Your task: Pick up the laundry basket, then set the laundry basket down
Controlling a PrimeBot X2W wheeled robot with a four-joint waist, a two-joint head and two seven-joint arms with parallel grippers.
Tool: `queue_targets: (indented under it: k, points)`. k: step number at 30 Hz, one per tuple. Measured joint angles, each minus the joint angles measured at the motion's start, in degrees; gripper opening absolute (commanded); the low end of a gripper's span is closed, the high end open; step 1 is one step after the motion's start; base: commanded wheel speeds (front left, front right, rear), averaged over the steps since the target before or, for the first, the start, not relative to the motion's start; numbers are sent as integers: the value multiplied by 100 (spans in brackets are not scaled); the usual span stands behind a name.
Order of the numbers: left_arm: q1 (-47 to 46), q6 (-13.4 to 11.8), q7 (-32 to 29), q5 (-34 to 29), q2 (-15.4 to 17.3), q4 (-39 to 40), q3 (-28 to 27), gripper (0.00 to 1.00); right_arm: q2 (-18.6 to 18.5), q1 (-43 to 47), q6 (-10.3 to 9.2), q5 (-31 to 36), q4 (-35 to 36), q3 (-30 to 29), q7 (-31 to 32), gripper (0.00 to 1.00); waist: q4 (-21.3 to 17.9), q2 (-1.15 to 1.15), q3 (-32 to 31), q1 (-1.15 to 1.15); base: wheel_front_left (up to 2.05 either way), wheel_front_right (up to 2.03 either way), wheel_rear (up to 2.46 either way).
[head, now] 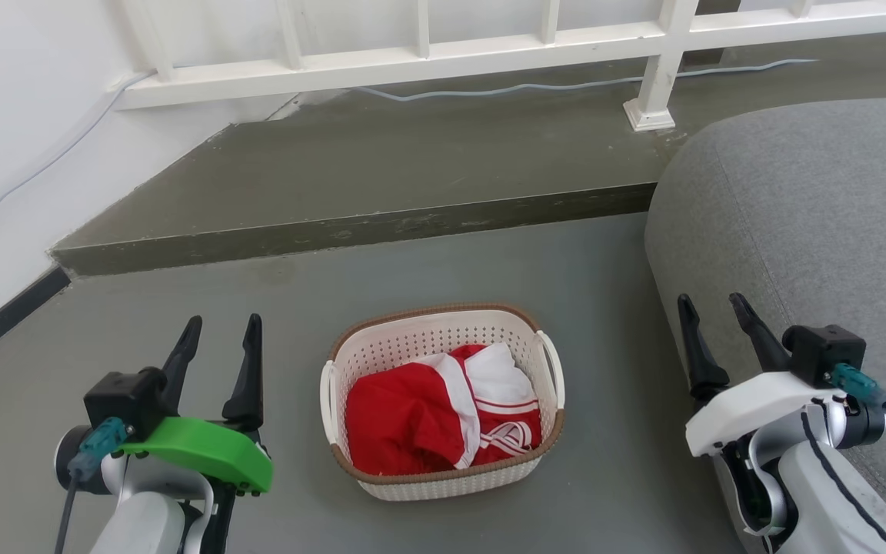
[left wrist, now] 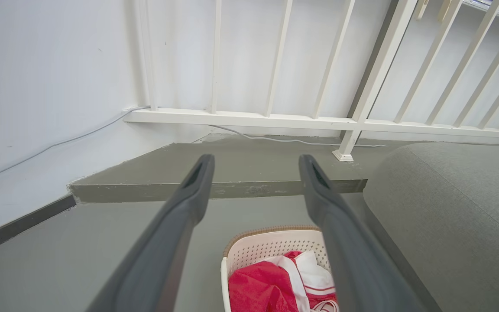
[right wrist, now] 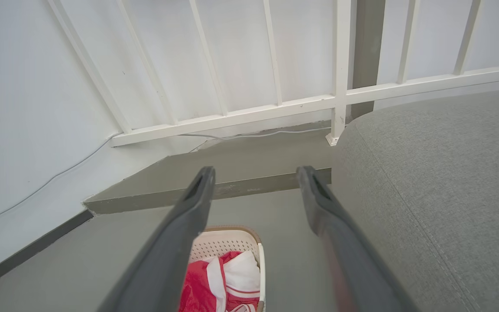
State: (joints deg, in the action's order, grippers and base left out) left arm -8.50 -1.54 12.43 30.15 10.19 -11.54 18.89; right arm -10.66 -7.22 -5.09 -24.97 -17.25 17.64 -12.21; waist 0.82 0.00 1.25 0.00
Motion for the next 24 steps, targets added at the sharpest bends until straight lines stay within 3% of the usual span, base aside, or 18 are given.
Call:
queue_targets:
  k: [12, 24]
  points:
    - [5, -149, 199, -645, -14, -136, 151, 100, 56, 0, -158, 790, -107, 107, -209, 100, 12, 0, 22, 0, 0, 0, 0]
    - [18, -159, 199, -631, -46, -342, 119, 100, 141, 1, -166, 793, -171, -46, -212, 100, 9, 0, 25, 0, 0, 0, 0]
